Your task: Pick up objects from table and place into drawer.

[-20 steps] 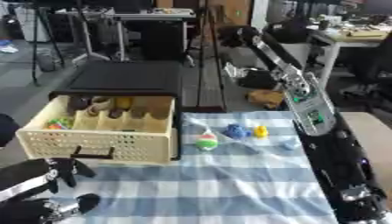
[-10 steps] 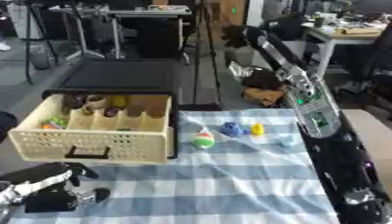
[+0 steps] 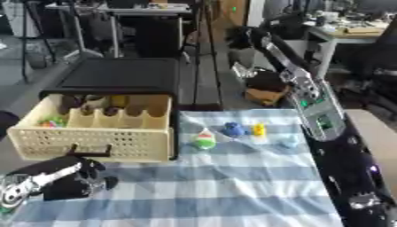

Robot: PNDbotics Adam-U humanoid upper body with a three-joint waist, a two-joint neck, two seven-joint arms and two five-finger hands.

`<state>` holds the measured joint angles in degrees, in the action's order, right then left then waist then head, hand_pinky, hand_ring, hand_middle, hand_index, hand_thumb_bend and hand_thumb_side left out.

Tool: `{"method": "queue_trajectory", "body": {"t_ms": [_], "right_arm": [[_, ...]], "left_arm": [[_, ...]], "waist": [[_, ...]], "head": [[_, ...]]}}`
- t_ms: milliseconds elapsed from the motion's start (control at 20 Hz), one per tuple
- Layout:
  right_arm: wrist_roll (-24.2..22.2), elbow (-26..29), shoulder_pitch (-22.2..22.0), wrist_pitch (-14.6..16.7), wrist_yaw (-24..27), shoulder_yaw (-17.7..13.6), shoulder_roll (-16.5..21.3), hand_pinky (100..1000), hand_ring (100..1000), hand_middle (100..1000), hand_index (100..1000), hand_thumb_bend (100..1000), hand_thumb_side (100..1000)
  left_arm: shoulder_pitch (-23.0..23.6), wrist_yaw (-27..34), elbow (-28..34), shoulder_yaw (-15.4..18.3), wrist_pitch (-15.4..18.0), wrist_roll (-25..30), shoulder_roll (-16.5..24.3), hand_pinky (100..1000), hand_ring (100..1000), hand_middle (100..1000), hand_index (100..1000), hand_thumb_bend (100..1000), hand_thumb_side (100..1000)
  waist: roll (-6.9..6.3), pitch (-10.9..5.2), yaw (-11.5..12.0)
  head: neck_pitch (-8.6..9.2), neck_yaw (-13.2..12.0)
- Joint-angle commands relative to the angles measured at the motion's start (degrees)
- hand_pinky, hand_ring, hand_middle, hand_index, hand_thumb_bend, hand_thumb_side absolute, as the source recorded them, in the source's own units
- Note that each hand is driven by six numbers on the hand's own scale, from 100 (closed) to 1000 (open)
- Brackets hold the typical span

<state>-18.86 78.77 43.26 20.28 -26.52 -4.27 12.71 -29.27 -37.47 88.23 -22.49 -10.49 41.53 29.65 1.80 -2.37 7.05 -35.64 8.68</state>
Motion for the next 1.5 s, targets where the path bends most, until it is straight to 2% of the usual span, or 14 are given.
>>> {"method": "queue_trajectory", "body": {"t_ms": [50, 400, 700, 1150, 1500], "right_arm": [[0.0, 1.3, 0.8, -0.2, 0.4, -0.5, 0.4, 800, 768, 760, 899, 100, 427], [-0.3, 1.3, 0.8, -0.1, 0.5, -0.3, 0.1, 799, 767, 758, 898, 100, 430], [-0.5, 1.2, 1.0, 0.0, 0.7, -0.2, -0.1, 798, 765, 757, 898, 100, 429], [-1.0, 1.4, 1.1, 0.0, 0.9, -0.3, -0.4, 796, 764, 756, 898, 100, 428], [-1.9, 0.9, 2.1, 0.1, -0.9, -0.3, -2.8, 797, 765, 757, 899, 100, 419]], "left_arm": [[-2.1, -0.4, 0.5, 1.3, 0.2, -0.9, 0.1, 720, 814, 875, 915, 451, 1000], [-5.0, -2.2, -2.0, 2.0, 0.2, -1.1, -1.0, 720, 813, 873, 914, 451, 1000], [-7.0, -5.1, -8.6, 3.4, -0.1, -2.5, -2.3, 715, 809, 868, 912, 458, 1000], [-9.5, -7.6, -16.4, 7.8, -1.3, -9.0, -2.7, 693, 789, 849, 896, 443, 1000], [-11.5, -7.2, -20.4, 9.9, -2.5, -14.0, -2.7, 661, 752, 793, 868, 444, 1000]], "waist": [[-0.20, -0.36, -0.1], [0.01, -0.04, -0.9], [0.32, 0.47, -2.2], [0.37, 1.68, -4.0], [0.46, 2.27, -5.3]], "head": [[0.03, -0.2], [0.30, -0.6], [0.63, -1.1], [1.75, -1.6], [3.02, -1.7]]}}
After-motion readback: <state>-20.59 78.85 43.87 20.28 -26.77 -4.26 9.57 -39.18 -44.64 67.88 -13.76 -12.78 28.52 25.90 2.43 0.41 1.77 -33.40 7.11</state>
